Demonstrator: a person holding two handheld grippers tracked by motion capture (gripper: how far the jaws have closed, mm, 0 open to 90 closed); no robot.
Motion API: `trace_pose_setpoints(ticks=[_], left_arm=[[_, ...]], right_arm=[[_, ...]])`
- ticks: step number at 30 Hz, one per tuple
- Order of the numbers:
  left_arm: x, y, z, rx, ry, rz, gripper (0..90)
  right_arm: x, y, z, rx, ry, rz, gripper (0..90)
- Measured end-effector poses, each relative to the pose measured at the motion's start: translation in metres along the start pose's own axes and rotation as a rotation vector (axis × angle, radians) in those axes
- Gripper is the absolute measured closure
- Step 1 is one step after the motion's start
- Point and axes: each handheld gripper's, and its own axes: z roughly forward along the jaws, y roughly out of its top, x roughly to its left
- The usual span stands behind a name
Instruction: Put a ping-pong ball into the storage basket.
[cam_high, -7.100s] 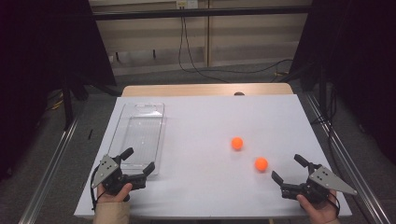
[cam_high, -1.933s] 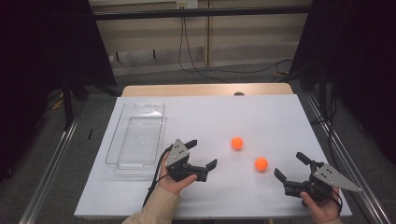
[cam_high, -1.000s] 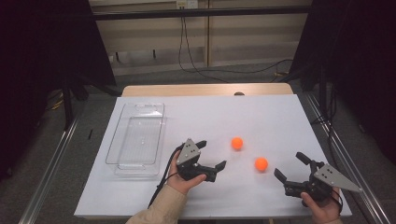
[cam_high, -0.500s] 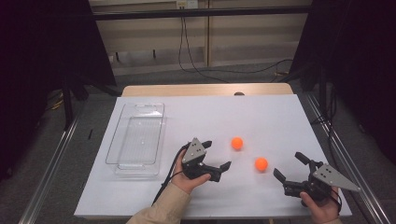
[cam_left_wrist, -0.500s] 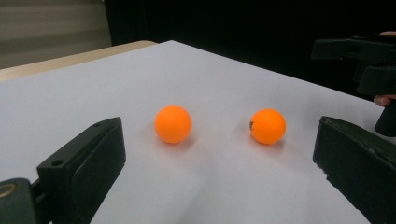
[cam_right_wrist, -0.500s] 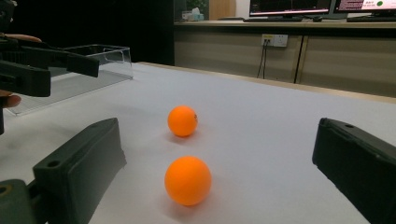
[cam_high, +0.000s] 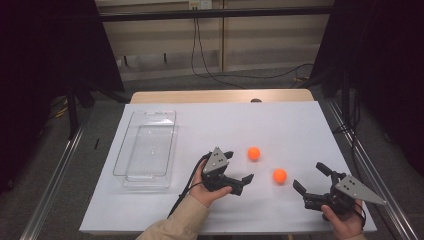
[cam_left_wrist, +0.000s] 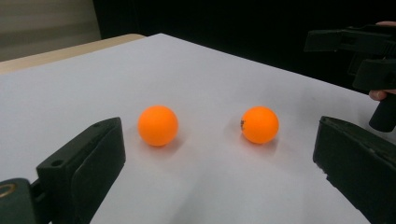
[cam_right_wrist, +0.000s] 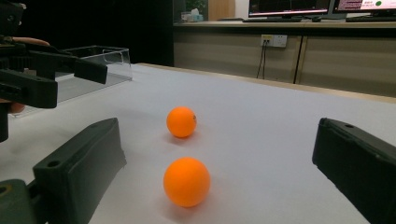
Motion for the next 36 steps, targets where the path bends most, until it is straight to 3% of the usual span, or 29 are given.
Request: trace_pose_setpoints(ticks=[36], left_arm=[[-0.003,0.007,0.026,0.044,-0.012,0.001,2.8]], right_arm=[[0.000,0.001,0.002,-0.006,0.012,0.005,1.2]])
